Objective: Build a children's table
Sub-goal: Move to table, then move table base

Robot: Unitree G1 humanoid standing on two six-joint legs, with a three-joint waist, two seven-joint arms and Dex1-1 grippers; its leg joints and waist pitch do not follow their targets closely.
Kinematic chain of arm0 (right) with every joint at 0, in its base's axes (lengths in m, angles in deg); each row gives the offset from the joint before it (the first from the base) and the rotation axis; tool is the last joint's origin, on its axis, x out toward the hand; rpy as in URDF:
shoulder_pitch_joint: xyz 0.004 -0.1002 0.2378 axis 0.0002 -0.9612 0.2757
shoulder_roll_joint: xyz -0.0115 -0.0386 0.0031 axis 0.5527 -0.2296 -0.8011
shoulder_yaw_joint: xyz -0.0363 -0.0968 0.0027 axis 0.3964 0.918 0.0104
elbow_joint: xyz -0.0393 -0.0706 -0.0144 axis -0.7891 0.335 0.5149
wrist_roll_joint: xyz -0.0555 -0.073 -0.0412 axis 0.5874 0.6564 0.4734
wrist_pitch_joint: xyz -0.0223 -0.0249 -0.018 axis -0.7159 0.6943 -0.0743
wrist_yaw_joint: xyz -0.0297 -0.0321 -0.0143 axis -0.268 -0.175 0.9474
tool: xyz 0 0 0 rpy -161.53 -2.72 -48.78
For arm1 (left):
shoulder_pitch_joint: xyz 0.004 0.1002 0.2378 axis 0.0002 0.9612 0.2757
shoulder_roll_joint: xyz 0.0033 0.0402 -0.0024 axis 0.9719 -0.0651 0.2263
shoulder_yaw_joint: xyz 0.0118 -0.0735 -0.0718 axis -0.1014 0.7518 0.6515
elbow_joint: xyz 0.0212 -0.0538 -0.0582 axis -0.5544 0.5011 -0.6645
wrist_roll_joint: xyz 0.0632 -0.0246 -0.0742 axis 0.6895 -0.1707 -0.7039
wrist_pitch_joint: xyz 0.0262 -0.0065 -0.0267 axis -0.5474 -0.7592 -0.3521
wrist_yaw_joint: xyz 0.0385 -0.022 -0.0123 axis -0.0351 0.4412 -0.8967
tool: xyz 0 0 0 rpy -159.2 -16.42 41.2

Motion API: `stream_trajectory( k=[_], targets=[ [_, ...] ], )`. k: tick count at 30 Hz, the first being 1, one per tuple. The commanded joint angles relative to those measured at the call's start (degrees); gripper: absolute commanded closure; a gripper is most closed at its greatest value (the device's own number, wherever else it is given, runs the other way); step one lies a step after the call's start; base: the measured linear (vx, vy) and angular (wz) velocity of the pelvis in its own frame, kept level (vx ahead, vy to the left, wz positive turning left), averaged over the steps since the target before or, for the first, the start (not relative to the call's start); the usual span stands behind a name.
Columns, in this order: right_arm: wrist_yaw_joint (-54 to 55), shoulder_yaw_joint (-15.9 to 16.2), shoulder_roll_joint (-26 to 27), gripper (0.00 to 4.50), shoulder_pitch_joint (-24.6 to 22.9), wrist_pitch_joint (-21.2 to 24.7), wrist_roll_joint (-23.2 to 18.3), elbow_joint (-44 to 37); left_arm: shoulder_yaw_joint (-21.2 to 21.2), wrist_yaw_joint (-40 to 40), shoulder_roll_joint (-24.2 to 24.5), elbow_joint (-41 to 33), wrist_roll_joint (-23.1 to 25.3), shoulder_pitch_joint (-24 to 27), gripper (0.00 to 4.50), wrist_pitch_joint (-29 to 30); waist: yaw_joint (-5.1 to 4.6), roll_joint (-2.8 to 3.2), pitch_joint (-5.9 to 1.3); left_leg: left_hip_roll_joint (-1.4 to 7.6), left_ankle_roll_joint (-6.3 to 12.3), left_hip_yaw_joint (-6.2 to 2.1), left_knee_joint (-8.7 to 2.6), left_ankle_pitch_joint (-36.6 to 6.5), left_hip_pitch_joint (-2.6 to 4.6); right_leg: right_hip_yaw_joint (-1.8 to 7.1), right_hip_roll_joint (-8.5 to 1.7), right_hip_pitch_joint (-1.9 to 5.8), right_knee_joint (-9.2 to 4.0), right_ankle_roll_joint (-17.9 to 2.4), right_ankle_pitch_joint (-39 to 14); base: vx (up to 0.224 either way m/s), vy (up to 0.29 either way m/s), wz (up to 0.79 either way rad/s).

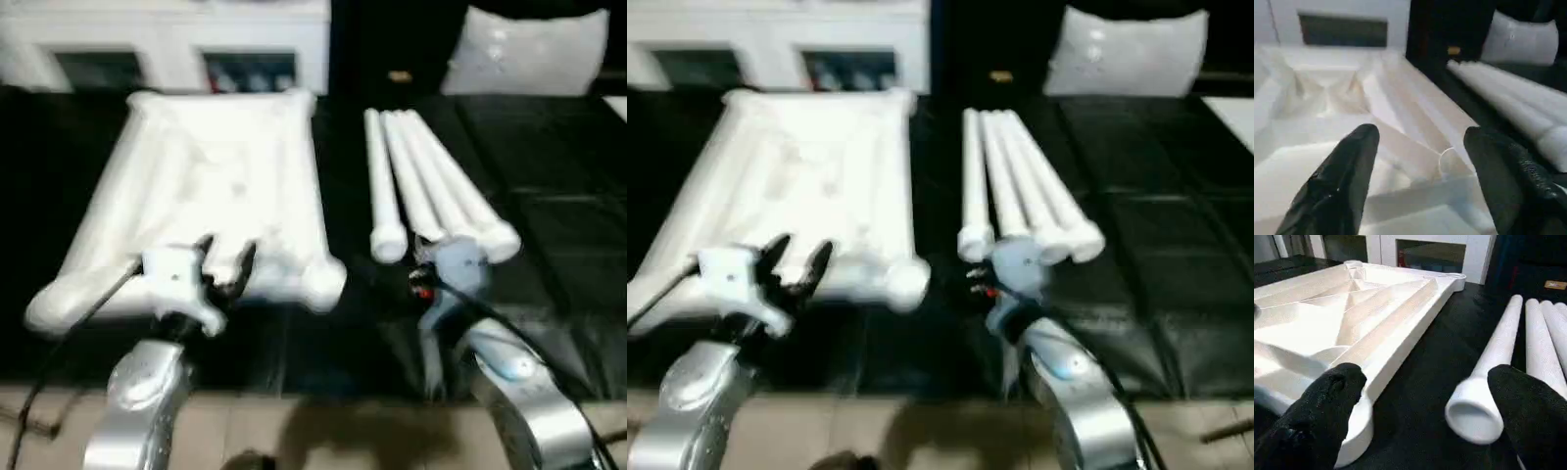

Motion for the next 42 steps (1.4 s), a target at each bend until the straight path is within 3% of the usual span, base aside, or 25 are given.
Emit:
stream_trajectory(
  k=[1, 2, 3, 4, 5, 6, 7, 8, 9, 10, 11, 12, 13, 14, 16, 18, 20, 23, 25, 26, 27, 33, 37, 40, 42],
  targets=[
    [-2.5, -1.5, -1.0, 0.00, -0.3, 0.0, -1.9, -1.0, -1.2, -0.1, 0.7, 0.0, 1.1, 0.1, 1.12, 0.7, -0.41, 0.44, -4.39, 9.21, 26.91, -6.20, -1.15, 63.5, 7.34, 2.52, -3.43, -5.50, -2.50, 6.3, 18.0, 0.057, 0.018, 0.02],
    [-3.3, -1.5, -1.3, 0.00, -0.2, -0.2, -2.3, -1.1, -1.1, -0.5, 1.1, 0.3, 1.1, -0.1, 1.12, 0.4, 0.42, -2.07, -4.25, 5.57, 19.12, -4.23, 0.76, 69.8, 5.07, 5.70, -6.07, -5.11, -8.19, 2.0, 36.1, -0.167, 0.024, -0.08],
    [-4.0, -1.5, -1.8, 0.00, -0.2, -0.5, -2.5, -1.1, -1.1, -1.0, 1.6, 0.4, 1.0, -0.1, 1.12, 0.1, 1.07, -4.49, -4.49, 1.24, 14.33, -2.39, 2.05, 55.8, 2.21, 7.38, -7.43, -3.82, -11.06, 2.1, 48.8, -0.117, -0.035, 0.00],
    [-4.3, -1.4, -2.1, 0.00, -0.2, -0.7, -2.5, -1.2, -1.1, -1.3, 1.9, 0.5, 1.0, -0.2, 1.12, -0.1, 1.94, -5.61, -3.75, -1.71, 6.53, -0.41, 1.89, 14.4, -2.46, 7.81, -10.40, 0.62, -11.52, 5.2, 59.7, -0.117, -0.035, 0.00],
    [-5.4, -1.5, -2.5, 0.00, -0.2, -1.3, -3.0, -1.2, -1.1, -2.4, 3.1, 0.7, 1.0, -0.5, 1.02, 0.7, 2.15, -5.20, -4.69, -1.04, 3.58, -0.41, 0.80, 9.4, -1.47, 6.41, -10.55, 1.56, -10.89, 3.6, 64.8, 0.044, -0.083, -0.04],
    [-7.3, -1.4, -3.4, 0.00, 0.1, -2.0, -3.7, -1.1, -1.3, -5.2, 5.5, 1.0, 0.6, -0.9, 0.84, 1.6, 3.06, -4.47, -4.80, -1.10, -0.66, 0.35, -1.45, 7.2, -1.04, 4.97, -6.93, 2.71, -10.44, 0.1, 66.2, 0.068, -0.055, -0.02],
    [-9.1, -1.4, -4.1, 0.00, 0.4, -1.1, -5.1, -1.0, -1.4, -7.9, 7.6, 1.2, 0.1, -1.3, 0.76, 2.5, 3.11, -3.67, -4.53, -0.37, -0.85, 0.28, -2.19, 7.1, -1.15, 5.10, -6.38, 2.84, -10.49, -1.6, 63.5, 0.068, -0.055, -0.02],
    [-9.7, -1.4, -4.4, 0.00, 0.6, -0.6, -5.8, -1.0, -1.4, -8.9, 8.3, 1.2, 0.0, -1.4, 0.72, 2.8, 2.93, -1.94, -3.67, 2.56, -0.83, -0.32, -3.94, 6.0, -0.35, 3.88, -5.38, 1.50, -10.79, -6.1, 50.7, 0.000, 0.000, 0.00],
    [-10.5, -1.4, -4.8, 0.00, 0.8, -0.3, -6.2, -1.0, -1.6, -10.3, 9.4, 1.3, -0.2, -1.6, 0.66, 3.0, 2.70, -1.38, -3.27, 3.76, -1.24, -0.79, -4.71, 4.2, 0.04, 3.01, -4.92, 1.36, -11.03, -8.5, 40.9, 0.000, 0.000, 0.00],
    [-10.7, -1.3, -4.9, 0.00, 0.8, -0.3, -6.3, -1.0, -1.6, -10.8, 9.7, 1.3, -0.3, -1.7, 0.55, 3.1, 2.79, -1.09, -2.64, 5.65, -1.42, -1.31, -5.47, -2.4, 1.13, 2.41, -4.46, 0.38, -12.13, -12.8, 21.6, 0.000, 0.000, 0.00],
    [-11.7, -1.2, -5.6, 0.00, 1.1, -0.9, -6.2, -0.8, -2.0, -13.0, 11.4, 1.3, -1.0, -1.8, 0.55, 3.6, 2.70, -1.21, -2.21, 5.82, -1.32, -1.11, -5.72, -5.7, 1.60, 2.56, -4.57, 0.17, -12.74, -14.6, 14.9, 0.000, 0.000, 0.00],
    [-13.4, -0.7, -6.9, 0.00, 1.9, -1.0, -6.1, -0.4, -2.9, -18.6, 15.6, 1.5, -2.2, -2.7, 0.32, 5.0, 3.24, -1.27, -1.49, 5.86, -0.71, -0.59, -6.29, -15.0, 2.26, 2.99, -5.10, -0.22, -13.94, -17.5, 0.6, -0.053, 0.012, 0.11],
    [-14.2, -0.5, -7.4, 0.00, 2.2, -0.8, -6.3, -0.2, -3.4, -21.2, 17.5, 1.8, -2.9, -3.2, 0.32, 5.7, 3.30, -1.55, -1.21, 5.77, -1.08, -0.27, -6.52, -18.6, 2.35, 3.09, -5.20, -0.36, -14.23, -17.1, -4.6, -0.053, 0.012, 0.11],
    [-14.7, -0.4, -7.8, 0.00, 2.5, -0.6, -6.4, -0.1, -3.7, -23.0, 18.7, 2.1, -3.3, -3.7, 0.32, 6.2, 3.26, -1.79, -0.81, 5.72, -2.43, 0.28, -6.69, -23.4, 2.59, 3.27, -5.53, -0.86, -14.80, -15.5, -13.3, -0.073, -0.004, 0.10],
    [-17.8, 0.7, -9.5, 0.00, 2.9, 0.3, -7.3, -0.1, -5.0, -28.8, 22.2, 3.4, -5.0, -5.2, 0.32, 7.8, 3.54, -1.74, -0.87, 5.77, -3.86, 0.61, -6.79, -25.0, 2.99, 3.43, -5.87, -1.34, -15.36, -13.4, -18.7, -0.071, -0.001, 0.08],
    [-19.6, 1.5, -10.7, 0.00, 3.0, 0.9, -7.7, 0.0, -6.5, -31.9, 24.2, 6.2, -3.9, -7.3, 0.53, 7.0, 3.44, -1.54, -1.14, 6.08, -4.36, 0.69, -7.06, -22.3, 1.93, 3.51, -6.19, -0.78, -15.03, -13.3, -16.1, -0.031, 0.000, 0.02],
    [-20.7, 2.3, -11.5, 0.00, 3.1, 1.1, -7.5, 0.2, -7.8, -34.1, 25.3, 9.3, -2.1, -9.3, 0.68, 5.6, 3.48, -1.61, -1.33, 5.97, -4.01, 0.89, -7.05, -21.3, 1.96, 3.62, -6.05, -0.95, -15.08, -13.0, -15.3, 0.000, 0.000, 0.00],
    [-21.5, 2.6, -11.9, 0.00, 3.1, 0.8, -7.4, 0.4, -8.7, -35.4, 25.8, 11.5, -0.9, -11.2, 0.81, 4.7, 3.41, -1.75, -1.81, 6.07, -2.98, 0.97, -6.84, -15.9, 1.09, 3.67, -6.48, -0.18, -14.65, -14.5, -11.3, 0.000, 0.000, 0.00],
    [-22.3, 2.6, -12.3, 0.00, 2.8, 0.6, -7.7, 0.5, -9.6, -37.4, 26.3, 14.2, -0.6, -13.9, 1.10, 3.9, 3.48, -1.75, -1.91, 5.97, -2.51, 1.32, -6.69, -16.2, 1.17, 3.76, -6.46, -0.46, -14.92, -15.1, -11.5, 0.000, 0.000, 0.00],
    [-22.8, 2.6, -13.0, 0.00, 2.2, 0.6, -7.9, 0.2, -10.3, -39.7, 26.7, 16.9, -0.8, -16.7, 1.10, 3.6, 3.58, -1.23, -2.04, 5.96, -2.65, 1.43, -6.61, -15.7, 1.42, 3.78, -6.22, -0.67, -14.72, -15.6, -10.0, 0.000, 0.000, 0.00],
    [-22.8, 2.6, -13.0, 0.00, 2.2, 0.6, -7.9, 0.2, -10.3, -39.7, 26.7, 16.9, -0.8, -16.7, 1.25, 3.6, 3.57, -1.57, -2.42, 5.93, -2.39, 1.53, -6.39, -13.2, 1.19, 3.82, -6.21, -0.28, -14.24, -16.6, -5.9, 0.000, 0.000, 0.00],
    [-23.1, 2.0, -14.3, 0.00, 0.2, 1.3, -8.3, -1.6, -11.3, -44.9, 27.9, 20.9, -0.9, -20.6, 1.73, 2.3, 3.71, -1.17, -2.59, 6.05, 0.02, 1.91, -6.14, -5.9, 0.72, 3.53, -6.22, 0.40, -13.68, -20.2, 2.4, 0.000, 0.000, 0.00],
    [-23.2, 2.0, -14.4, 0.00, -0.5, 1.5, -8.4, -2.1, -11.8, -47.4, 28.8, 22.1, -1.2, -21.6, 2.10, 2.1, 3.75, -1.12, -2.36, 6.23, 0.12, 2.05, -6.28, -7.4, 0.92, 3.43, -6.15, 0.36, -13.81, -21.0, 0.7, 0.000, 0.000, 0.00],
    [-23.2, 2.3, -14.5, 0.00, -1.0, 1.6, -8.5, -2.6, -12.2, -49.4, 29.7, 22.9, -1.0, -22.2, 2.45, 1.6, 3.72, -0.91, -2.06, 6.30, -0.84, 2.03, -6.48, -10.3, 1.14, 3.47, -6.09, 0.17, -14.12, -20.3, -3.6, 0.000, 0.000, 0.00],
    [-23.3, 2.5, -14.6, 0.00, -1.0, 1.6, -8.5, -2.6, -12.6, -50.4, 30.0, 23.6, -0.7, -22.7, 2.45, 1.3, 3.69, -0.87, -1.91, 6.39, -1.51, 1.95, -6.69, -11.7, 1.18, 3.52, -6.10, 0.00, -14.24, -19.6, -5.7, 0.000, 0.000, 0.00]
  ],
)
